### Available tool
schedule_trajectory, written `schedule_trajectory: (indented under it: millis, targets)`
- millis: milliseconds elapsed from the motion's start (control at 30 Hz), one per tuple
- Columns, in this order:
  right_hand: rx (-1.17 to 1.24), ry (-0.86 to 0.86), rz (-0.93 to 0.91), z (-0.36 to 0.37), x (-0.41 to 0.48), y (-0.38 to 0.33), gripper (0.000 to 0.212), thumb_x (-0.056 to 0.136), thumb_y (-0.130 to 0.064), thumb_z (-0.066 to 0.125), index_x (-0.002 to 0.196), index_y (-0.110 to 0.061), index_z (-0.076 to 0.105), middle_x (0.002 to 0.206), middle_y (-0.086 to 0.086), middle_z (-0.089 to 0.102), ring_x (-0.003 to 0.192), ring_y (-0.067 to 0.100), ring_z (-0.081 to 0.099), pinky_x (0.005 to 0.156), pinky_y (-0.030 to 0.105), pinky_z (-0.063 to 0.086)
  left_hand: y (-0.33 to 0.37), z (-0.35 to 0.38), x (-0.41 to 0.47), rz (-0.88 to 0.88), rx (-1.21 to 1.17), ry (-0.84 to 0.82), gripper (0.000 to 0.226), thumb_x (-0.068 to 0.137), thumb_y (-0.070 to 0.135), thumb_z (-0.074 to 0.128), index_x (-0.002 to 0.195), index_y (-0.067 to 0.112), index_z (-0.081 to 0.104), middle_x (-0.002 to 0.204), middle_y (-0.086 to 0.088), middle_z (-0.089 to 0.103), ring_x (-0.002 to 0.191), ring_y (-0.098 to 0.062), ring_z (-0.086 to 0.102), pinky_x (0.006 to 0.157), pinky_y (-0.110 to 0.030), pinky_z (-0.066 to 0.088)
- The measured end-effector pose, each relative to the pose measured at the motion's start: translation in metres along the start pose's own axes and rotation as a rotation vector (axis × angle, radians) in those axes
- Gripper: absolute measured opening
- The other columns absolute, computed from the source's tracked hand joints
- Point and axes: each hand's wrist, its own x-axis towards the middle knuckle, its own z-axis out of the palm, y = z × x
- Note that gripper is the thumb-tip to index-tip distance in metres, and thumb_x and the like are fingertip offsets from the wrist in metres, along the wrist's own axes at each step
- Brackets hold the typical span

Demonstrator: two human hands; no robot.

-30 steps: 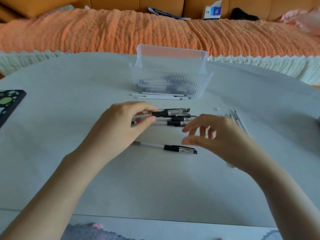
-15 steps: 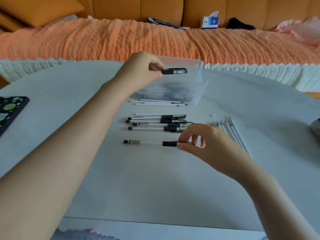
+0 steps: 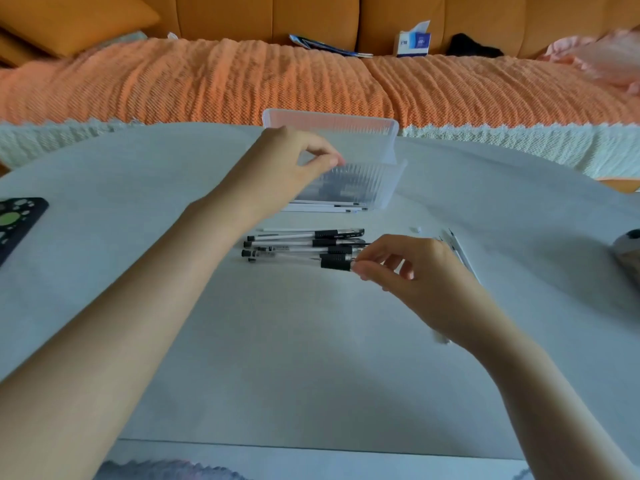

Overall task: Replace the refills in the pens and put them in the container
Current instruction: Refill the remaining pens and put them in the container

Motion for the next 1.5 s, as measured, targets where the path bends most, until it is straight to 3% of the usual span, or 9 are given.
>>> schedule_trajectory:
  millis: [100, 267, 433, 600, 700, 867, 1100, 1333, 1500]
  targets:
    - [0.042, 0.013, 0.02, -0.001, 0.001, 0.0, 0.009, 0.085, -0.032, 0.062, 0.079, -0.027, 0.066, 0.07, -0.015, 0.066, 0.06, 0.002, 0.056, 0.059, 0.01, 0.041, 0.016, 0.002, -0.037, 0.108, -0.028, 0.012, 0.014, 0.091, 0.026, 0.059, 0.098, 0.021, 0.071, 0.101, 0.011, 0.067, 0.099, 0.0, 0.056, 0.089, -0.012, 0.037]
    - [0.141, -0.008, 0.04, -0.001, 0.0, -0.004, 0.01, 0.087, -0.029, 0.061, 0.079, -0.025, 0.067, 0.069, -0.011, 0.068, 0.053, 0.007, 0.056, 0.057, 0.018, 0.045, 0.022, 0.016, -0.084, -0.037, -0.017, -0.202, 0.02, 0.082, 0.039, 0.066, 0.102, 0.037, 0.066, 0.097, 0.019, 0.067, 0.092, 0.002, 0.059, 0.085, -0.03, 0.046]
    - [0.188, -0.055, 0.033, 0.002, -0.002, -0.009, 0.014, 0.086, -0.027, 0.062, 0.076, -0.024, 0.069, 0.065, -0.007, 0.068, 0.051, 0.01, 0.055, 0.054, 0.021, 0.044, 0.023, 0.028, -0.099, -0.012, -0.01, -0.096, 0.017, 0.081, 0.045, 0.062, 0.091, 0.031, 0.065, 0.083, 0.015, 0.065, 0.077, -0.007, 0.059, 0.07, -0.036, 0.049]
    - [0.236, -0.13, 0.055, -0.001, -0.002, -0.008, 0.01, 0.086, -0.025, 0.063, 0.079, -0.023, 0.07, 0.067, -0.004, 0.069, 0.053, 0.009, 0.057, 0.052, 0.011, 0.039, 0.018, 0.033, -0.106, -0.036, -0.063, -0.063, 0.037, 0.078, 0.061, 0.045, 0.088, 0.03, 0.063, 0.066, 0.01, 0.064, 0.062, -0.013, 0.059, 0.059, -0.034, 0.049]
    - [0.23, -0.203, 0.048, -0.002, -0.003, -0.007, 0.006, 0.085, -0.018, 0.065, 0.087, -0.021, 0.069, 0.069, -0.002, 0.07, 0.054, 0.008, 0.059, 0.053, 0.009, 0.04, 0.016, 0.032, -0.109, -0.045, -0.096, -0.051, 0.034, 0.08, 0.058, 0.047, 0.089, 0.031, 0.063, 0.067, 0.013, 0.063, 0.064, -0.013, 0.061, 0.061, -0.034, 0.051]
    - [0.188, -0.155, 0.028, -0.001, -0.004, -0.008, 0.008, 0.085, -0.012, 0.066, 0.086, -0.02, 0.069, 0.069, -0.005, 0.07, 0.053, 0.006, 0.06, 0.051, 0.008, 0.038, 0.019, 0.03, -0.109, -0.072, -0.07, -0.045, 0.021, 0.081, 0.052, 0.053, 0.093, 0.036, 0.06, 0.068, 0.013, 0.061, 0.063, -0.009, 0.057, 0.06, -0.031, 0.05]
    - [0.263, -0.111, 0.053, -0.003, -0.003, -0.006, 0.011, 0.081, -0.008, 0.068, 0.084, -0.018, 0.07, 0.066, -0.002, 0.07, 0.049, 0.009, 0.059, 0.05, 0.008, 0.038, 0.014, 0.031, -0.108, -0.084, 0.023, -0.072, 0.036, 0.081, 0.064, 0.043, 0.094, 0.037, 0.065, 0.061, 0.01, 0.06, 0.062, -0.01, 0.055, 0.055, -0.027, 0.045]
    - [-0.101, -0.129, 0.091, -0.002, -0.002, 0.011, 0.009, 0.083, -0.027, 0.067, 0.089, -0.033, 0.07, 0.069, -0.014, 0.062, 0.065, 0.0, 0.053, 0.061, 0.012, 0.039, 0.004, 0.024, -0.109, -0.198, 0.114, -0.113, 0.034, 0.073, 0.065, 0.052, 0.092, 0.038, 0.059, 0.069, 0.008, 0.059, 0.063, -0.006, 0.053, 0.061, -0.021, 0.04]
    - [-0.199, -0.174, 0.033, 0.007, -0.002, 0.006, 0.015, 0.078, -0.036, 0.071, 0.092, -0.035, 0.069, 0.079, -0.017, 0.053, 0.071, -0.001, 0.048, 0.071, 0.023, 0.042, 0.003, 0.028, -0.108, -0.199, 0.076, -0.16, 0.025, 0.078, 0.053, 0.061, 0.091, 0.038, 0.045, 0.072, 0.008, 0.061, 0.066, -0.009, 0.057, 0.069, -0.034, 0.049]
